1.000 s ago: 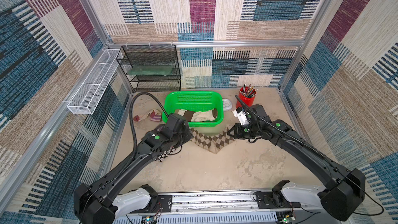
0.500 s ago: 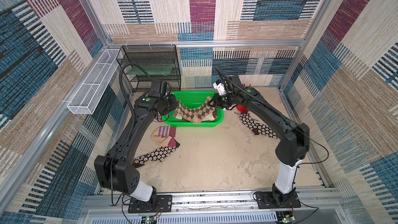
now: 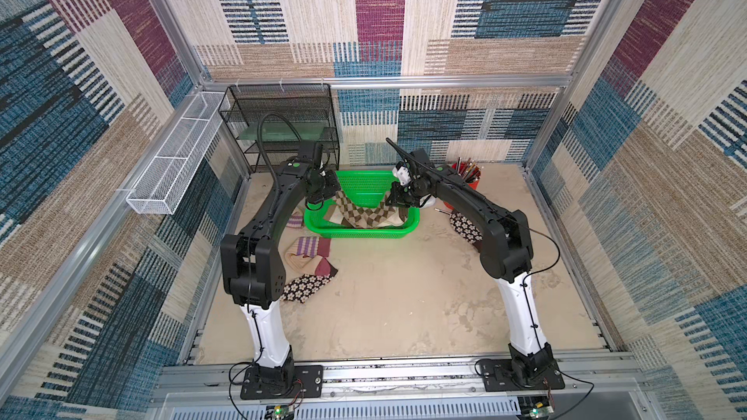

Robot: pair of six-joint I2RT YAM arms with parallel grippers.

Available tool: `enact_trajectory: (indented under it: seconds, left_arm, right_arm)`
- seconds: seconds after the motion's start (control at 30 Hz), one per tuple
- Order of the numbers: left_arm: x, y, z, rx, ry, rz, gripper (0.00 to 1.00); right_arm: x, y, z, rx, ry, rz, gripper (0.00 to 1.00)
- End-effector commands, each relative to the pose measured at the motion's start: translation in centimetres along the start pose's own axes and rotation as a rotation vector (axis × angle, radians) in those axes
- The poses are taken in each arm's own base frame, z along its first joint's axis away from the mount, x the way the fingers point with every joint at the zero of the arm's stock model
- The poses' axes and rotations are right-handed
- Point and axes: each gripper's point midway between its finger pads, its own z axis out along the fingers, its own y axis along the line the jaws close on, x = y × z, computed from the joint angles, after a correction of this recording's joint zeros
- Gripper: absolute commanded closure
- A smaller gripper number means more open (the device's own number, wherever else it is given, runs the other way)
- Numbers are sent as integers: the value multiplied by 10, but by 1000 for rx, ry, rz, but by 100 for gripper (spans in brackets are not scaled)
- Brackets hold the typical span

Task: Place the socks together as a pair
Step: Place a pair of socks in the bin.

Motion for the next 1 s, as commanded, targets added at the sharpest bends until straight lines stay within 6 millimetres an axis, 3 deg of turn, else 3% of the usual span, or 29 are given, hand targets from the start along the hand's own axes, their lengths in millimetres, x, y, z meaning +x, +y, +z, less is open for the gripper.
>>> enact_trajectory:
  seconds: [0.0,0.27,0.6,0.77,0.83,0.87,0.9,0.97]
  left_arm:
    - [-8,-5,-6,15,-12,44,99]
    - [-18,-12,-7,29,-19,60,99]
    - [-6,4,26,-11,60,66,99]
    - [9,25,43,-89,111,67,92]
    - [13,31,47,-103,121,59,78]
    - [13,32,49,-93,126,48,63]
    - [12,33,48,-79,129,33,26]
    - [7,35,42,-84,112,19,0]
  right_arm:
    - [-17,5,-7,-17,-59,-20,94]
    - [-27,4,-24,-23,-98,-19,94]
    - [-20,-20,-9,42,-70,7,92]
    - [-16,-32,-2,95,-60,8,82]
    - [-15,-37,-5,125,-61,12,74]
    - [-15,-37,-8,134,-64,13,67]
    - [-15,-38,-10,139,-67,17,58]
    - [-16,-34,-18,130,-78,25,49]
